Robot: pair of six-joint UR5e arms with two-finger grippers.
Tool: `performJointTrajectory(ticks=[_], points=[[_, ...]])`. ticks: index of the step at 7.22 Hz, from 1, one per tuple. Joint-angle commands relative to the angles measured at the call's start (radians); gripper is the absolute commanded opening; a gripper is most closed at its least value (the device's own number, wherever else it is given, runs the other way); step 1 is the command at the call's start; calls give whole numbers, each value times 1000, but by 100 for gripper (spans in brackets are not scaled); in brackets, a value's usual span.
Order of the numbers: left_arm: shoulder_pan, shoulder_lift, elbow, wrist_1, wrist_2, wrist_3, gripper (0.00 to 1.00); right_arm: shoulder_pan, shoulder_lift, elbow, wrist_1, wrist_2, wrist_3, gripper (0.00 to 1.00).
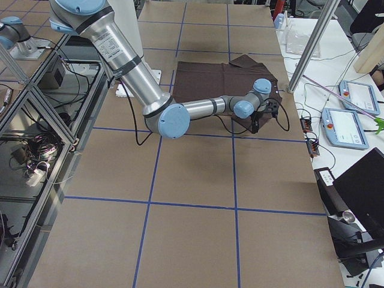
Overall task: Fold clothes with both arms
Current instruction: 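Move the right gripper over the sleeve nearest it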
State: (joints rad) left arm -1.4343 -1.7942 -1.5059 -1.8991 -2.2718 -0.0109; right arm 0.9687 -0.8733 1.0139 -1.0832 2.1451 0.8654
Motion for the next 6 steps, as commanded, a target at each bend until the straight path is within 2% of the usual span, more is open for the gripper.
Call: performJointTrajectory(ticks=[1,4,5,6], points=[[0,-1,-3,0,-2,-1,100,-4,10,-32,0,-13,-9,98],[0,-1,-5,0,0,-1,100,-22,28,-58,0,-31,-9,95],[-1,-5,-5,2,-2,-1,100,-22,25,-64,0,-30,-9,87],[-1,-4,-7,2,-2,-1,100,-22,25,-66,0,-30,-9,71]])
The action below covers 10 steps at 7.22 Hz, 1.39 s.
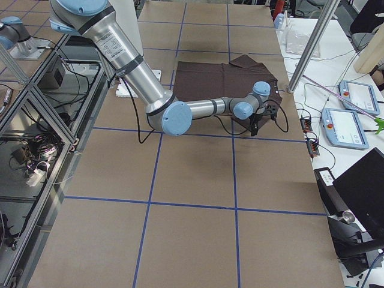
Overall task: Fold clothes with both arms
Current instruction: 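Move the right gripper over the sleeve nearest it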
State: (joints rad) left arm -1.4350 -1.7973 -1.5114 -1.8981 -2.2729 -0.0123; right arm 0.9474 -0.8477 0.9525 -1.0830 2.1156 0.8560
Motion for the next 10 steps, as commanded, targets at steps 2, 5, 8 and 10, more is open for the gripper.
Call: performJointTrajectory(ticks=[2,5,8,10], points=[[-1,-1,-1,2,0,0,100,1,-2,-5,0,4,-12,21],[-2,-4,-1,4,0,0,100,5,1,11,0,6,-32,0],[-1,-7,-1,4,0,-2,100,7,15,46,8,6,-20,0],[-1,-11,3,4,0,-2,100,1,94,61,2,-12,-23,0]])
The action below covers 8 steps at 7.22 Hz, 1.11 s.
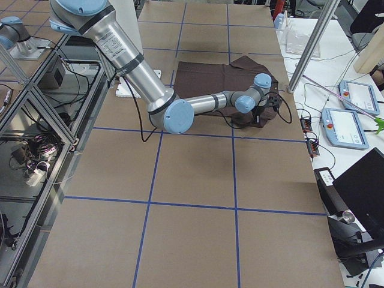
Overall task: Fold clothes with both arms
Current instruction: 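Move the right gripper over the sleeve nearest it, then grasp the sleeve with the right gripper and fold it inward onto the shirt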
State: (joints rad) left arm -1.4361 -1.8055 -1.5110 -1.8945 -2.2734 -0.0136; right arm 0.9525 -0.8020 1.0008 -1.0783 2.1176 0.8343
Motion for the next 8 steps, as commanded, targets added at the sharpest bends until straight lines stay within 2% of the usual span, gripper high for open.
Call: performJointTrajectory(ticks=[1,2,4,5,6,8], points=[[-1,-3,2,-2,0,1,100,-26,107,18,-8,-55,-4,0],[-1,-2,2,-2,0,1,100,-76,154,12,-6,-155,0,0],[-1,-3,5,-2,0,0,100,-141,188,-7,-2,-237,2,0],[-1,-3,5,-2,0,0,100,-152,188,-8,0,-258,0,68],[-1,-3,2,-3,2,-8,100,-153,188,-7,3,-266,0,100],[0,-12,5,-3,2,-46,100,-144,188,-8,6,-249,15,100]])
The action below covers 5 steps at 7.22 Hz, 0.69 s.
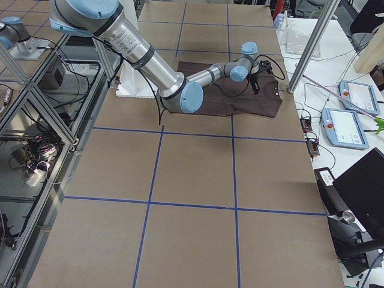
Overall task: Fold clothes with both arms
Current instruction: 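Grasp the sleeve with the right gripper and fold it inward onto the shirt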
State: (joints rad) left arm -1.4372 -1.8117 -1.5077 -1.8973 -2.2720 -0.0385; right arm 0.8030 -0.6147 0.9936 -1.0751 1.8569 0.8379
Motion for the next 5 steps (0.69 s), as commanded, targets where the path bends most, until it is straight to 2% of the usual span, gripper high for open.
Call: performJointTrajectory(ticks=[1,2,3,4,5], points=[[4,-30,-6,-3,0,-123,100,27,-3,2,-6,93,38,100],[102,-52,-20,-62,2,-317,100,51,-31,44,-64,181,43,100],[198,-66,-19,-165,17,-513,100,91,-98,174,-230,268,43,100],[301,-114,-17,-192,114,-684,100,134,-161,320,-403,334,30,100],[411,-164,-6,-193,215,-807,100,166,-286,506,-487,362,1,100]])
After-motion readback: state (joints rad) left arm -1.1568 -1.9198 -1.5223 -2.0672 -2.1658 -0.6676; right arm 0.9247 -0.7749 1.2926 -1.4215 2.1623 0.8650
